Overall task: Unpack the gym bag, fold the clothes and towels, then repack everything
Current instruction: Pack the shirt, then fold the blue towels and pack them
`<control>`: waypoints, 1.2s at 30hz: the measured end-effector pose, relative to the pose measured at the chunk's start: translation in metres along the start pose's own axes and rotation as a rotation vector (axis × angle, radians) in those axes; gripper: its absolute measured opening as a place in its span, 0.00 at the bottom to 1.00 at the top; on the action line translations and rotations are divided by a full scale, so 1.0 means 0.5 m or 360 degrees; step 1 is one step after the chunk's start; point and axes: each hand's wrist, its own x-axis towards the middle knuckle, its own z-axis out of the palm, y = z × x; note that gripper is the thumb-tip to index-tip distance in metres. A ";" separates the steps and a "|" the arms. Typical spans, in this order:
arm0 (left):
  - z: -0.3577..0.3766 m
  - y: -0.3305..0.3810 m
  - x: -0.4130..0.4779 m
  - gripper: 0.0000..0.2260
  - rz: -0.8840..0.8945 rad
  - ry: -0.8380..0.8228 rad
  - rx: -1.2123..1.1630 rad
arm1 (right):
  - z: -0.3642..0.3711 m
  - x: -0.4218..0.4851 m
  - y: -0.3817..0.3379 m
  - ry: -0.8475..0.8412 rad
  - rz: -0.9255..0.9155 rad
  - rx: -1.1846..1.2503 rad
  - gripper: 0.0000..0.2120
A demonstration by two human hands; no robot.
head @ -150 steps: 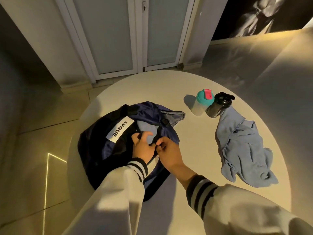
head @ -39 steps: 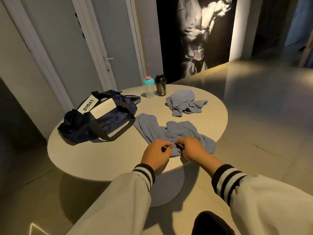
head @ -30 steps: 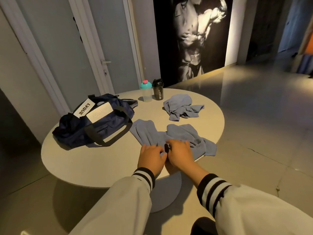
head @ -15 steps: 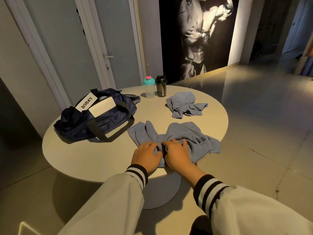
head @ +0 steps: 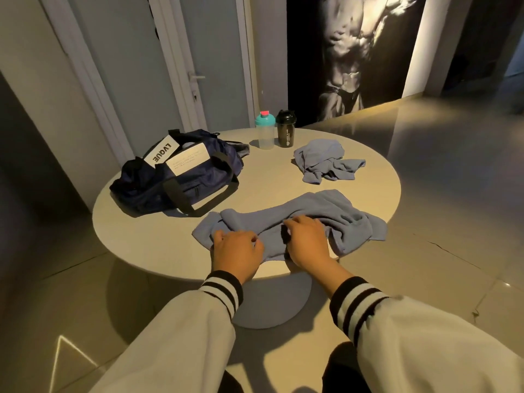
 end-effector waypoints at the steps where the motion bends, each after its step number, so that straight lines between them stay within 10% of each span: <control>1: 0.002 0.002 -0.001 0.14 0.0082 -0.0027 -0.0106 | 0.010 -0.005 -0.017 0.0020 -0.0077 0.0085 0.15; 13: -0.027 -0.065 -0.018 0.23 -0.0175 -0.0244 -0.0035 | -0.006 0.008 -0.005 -0.0300 0.0235 -0.0303 0.16; 20: -0.048 -0.085 -0.024 0.09 -0.0010 -0.0180 -0.0157 | 0.038 -0.004 -0.136 -0.0338 -0.0237 0.0433 0.13; 30: -0.114 -0.123 -0.062 0.11 0.0410 -0.0017 -0.0597 | 0.047 0.037 -0.163 -0.0570 -0.0028 -0.0061 0.20; 36: -0.143 -0.136 -0.060 0.14 0.0126 -0.0586 -0.0687 | 0.039 0.072 -0.162 -0.0740 0.0275 -0.0052 0.31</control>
